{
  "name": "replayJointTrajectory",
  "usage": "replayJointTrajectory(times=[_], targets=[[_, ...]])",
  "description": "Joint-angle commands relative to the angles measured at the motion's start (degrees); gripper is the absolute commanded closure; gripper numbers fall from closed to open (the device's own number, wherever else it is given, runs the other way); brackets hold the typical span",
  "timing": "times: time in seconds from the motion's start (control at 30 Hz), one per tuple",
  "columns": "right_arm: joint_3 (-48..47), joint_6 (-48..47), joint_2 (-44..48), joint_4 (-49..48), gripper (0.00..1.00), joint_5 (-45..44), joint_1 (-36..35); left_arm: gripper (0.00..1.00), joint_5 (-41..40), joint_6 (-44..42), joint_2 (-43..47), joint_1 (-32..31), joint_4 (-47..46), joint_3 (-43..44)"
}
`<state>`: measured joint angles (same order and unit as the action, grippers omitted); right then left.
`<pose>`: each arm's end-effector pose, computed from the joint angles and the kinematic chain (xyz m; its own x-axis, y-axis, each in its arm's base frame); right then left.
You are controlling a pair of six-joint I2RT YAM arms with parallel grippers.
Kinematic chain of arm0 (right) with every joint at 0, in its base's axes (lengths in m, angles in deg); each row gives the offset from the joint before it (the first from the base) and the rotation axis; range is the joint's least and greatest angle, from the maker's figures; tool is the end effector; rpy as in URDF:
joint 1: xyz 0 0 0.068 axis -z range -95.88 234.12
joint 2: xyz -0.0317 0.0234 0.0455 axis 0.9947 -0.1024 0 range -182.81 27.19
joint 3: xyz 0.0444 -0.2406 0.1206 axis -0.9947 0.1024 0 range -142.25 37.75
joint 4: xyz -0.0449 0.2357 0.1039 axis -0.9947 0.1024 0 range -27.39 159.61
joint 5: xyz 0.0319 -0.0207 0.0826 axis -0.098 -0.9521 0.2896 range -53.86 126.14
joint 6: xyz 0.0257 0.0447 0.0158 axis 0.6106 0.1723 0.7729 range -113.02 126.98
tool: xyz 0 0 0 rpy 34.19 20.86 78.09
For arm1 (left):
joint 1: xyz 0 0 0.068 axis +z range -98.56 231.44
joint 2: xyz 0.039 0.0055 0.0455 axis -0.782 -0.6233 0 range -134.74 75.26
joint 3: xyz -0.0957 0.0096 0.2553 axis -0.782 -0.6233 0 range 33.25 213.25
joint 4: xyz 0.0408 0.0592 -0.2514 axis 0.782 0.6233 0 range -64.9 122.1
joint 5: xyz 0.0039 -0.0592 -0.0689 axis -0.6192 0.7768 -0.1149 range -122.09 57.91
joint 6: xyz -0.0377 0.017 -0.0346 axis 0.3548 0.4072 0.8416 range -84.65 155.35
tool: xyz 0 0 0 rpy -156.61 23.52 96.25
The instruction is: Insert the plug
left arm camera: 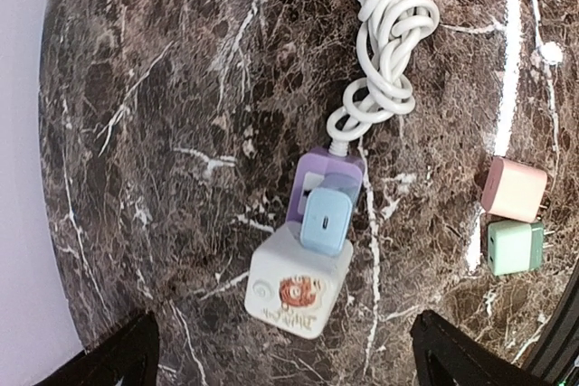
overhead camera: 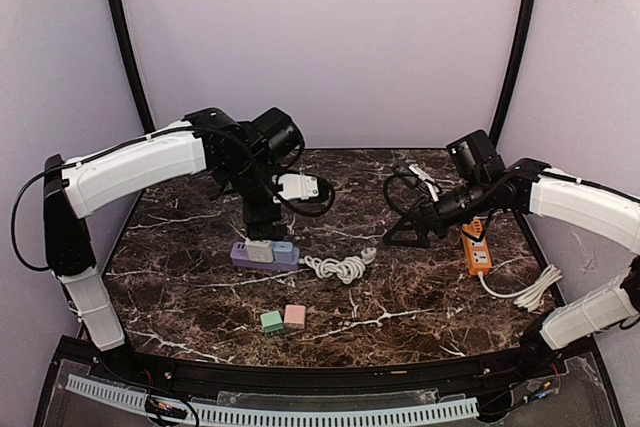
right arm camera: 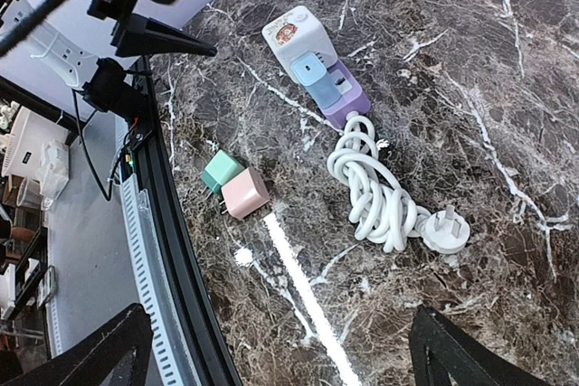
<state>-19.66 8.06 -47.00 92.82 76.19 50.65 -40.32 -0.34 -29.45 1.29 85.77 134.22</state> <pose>0.2118 0.1676 0.2801 -0.6247 -0.3958 -0.6731 -0.7767 0.4040 0.4833 0.2491 -0.2905 0.3142 -0.0492 0.9600 -0.2757 0.9221 0.1498 0.3569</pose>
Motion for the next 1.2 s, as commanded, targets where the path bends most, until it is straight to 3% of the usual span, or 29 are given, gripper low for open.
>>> replayJointTrajectory(times=[0.0,0.43,0.9,1.17], targets=[[-0.31,0.06,-0.90,-0.87,0.01,0.94,0.16,0.02,-2.98,6.11,8.72,-0.10,-4.66,-8.47],[-6.52,-0.71,-9.67,1.05,0.02,-4.96,-2.79,0.02,-7.01,17.17,22.94,-0.06,-9.08,-22.89],[-14.67,-0.68,-22.99,3.32,0.02,-14.61,-9.69,0.01,-12.34,26.38,27.61,0.86,-8.92,-26.79],[-20.99,-0.32,-31.05,4.54,0.01,-19.23,-12.67,0.01,-11.67,27.38,28.86,1.10,-9.28,-28.01]])
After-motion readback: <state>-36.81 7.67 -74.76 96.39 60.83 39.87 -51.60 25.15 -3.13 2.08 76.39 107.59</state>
